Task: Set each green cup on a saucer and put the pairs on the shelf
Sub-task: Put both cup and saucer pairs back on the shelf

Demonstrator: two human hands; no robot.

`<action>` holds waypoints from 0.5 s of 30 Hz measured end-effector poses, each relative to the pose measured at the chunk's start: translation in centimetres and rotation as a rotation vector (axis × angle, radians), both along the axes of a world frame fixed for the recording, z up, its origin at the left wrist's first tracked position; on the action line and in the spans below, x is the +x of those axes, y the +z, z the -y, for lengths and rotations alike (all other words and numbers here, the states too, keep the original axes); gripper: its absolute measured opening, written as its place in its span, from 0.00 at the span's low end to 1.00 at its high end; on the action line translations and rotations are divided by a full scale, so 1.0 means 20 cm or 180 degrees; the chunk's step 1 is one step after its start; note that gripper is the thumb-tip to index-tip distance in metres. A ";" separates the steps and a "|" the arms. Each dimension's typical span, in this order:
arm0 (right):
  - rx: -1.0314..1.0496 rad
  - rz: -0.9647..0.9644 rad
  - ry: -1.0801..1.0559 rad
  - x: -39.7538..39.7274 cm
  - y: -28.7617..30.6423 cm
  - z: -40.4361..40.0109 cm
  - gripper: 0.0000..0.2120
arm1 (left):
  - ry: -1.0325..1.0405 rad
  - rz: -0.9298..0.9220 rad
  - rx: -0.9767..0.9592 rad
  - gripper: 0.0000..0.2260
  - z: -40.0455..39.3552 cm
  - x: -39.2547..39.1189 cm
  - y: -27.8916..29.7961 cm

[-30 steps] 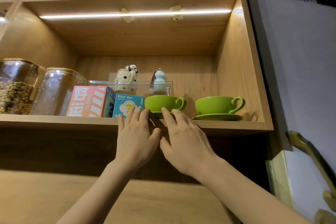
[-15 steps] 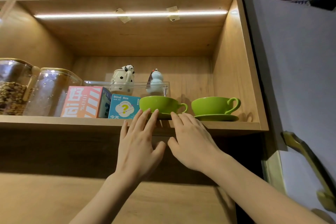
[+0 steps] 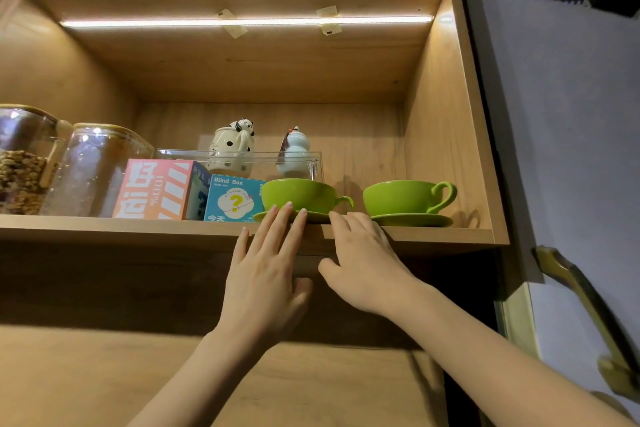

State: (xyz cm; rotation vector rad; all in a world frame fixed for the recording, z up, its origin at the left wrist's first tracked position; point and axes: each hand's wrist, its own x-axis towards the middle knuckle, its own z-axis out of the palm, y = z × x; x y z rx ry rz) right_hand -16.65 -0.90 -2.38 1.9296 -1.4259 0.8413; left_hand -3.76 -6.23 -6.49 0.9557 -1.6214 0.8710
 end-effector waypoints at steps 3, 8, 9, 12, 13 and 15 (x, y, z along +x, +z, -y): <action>-0.0024 -0.0018 0.0013 0.00 0.00 0.00 0.31 | -0.0318 -0.0095 0.0077 0.34 0.00 0.00 0.00; -0.0129 -0.0010 0.0139 -0.01 -0.02 0.01 0.31 | -0.0460 -0.0175 0.0123 0.35 -0.01 0.03 0.00; -0.0167 -0.0014 0.0150 -0.01 -0.02 0.00 0.31 | -0.0519 -0.0171 0.0164 0.35 -0.02 0.03 0.00; -0.0236 -0.0085 0.0148 -0.01 -0.02 -0.01 0.30 | -0.0748 -0.0240 0.0328 0.35 -0.04 0.03 0.01; -0.0260 -0.0134 0.0182 -0.02 -0.02 -0.02 0.29 | -0.0760 -0.0245 0.0363 0.35 -0.04 0.03 0.01; -0.0435 -0.0268 0.0210 -0.04 -0.01 -0.05 0.27 | -0.0620 -0.0250 0.0367 0.35 -0.05 0.02 0.01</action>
